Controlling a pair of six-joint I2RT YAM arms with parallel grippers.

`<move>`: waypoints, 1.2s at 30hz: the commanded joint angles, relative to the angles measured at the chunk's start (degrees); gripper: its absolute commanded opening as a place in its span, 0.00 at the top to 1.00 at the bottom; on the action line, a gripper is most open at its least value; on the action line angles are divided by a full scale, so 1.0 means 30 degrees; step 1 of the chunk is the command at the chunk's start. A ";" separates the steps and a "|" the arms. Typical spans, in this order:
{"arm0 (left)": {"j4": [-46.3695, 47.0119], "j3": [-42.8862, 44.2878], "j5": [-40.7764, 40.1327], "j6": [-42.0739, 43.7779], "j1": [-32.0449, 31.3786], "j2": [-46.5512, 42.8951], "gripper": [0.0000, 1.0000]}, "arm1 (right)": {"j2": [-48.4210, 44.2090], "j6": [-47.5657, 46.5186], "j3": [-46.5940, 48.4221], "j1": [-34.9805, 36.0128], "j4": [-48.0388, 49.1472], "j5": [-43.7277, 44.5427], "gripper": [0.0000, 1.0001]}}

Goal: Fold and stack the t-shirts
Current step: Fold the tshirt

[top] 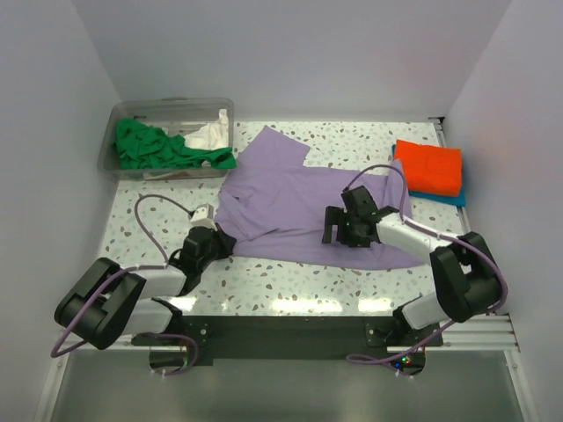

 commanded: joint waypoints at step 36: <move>-0.4281 -0.1117 -0.0607 -0.2007 -0.1521 -0.6861 0.95 | -0.2608 0.1414 -0.2762 0.2423 -0.0508 0.0302 0.10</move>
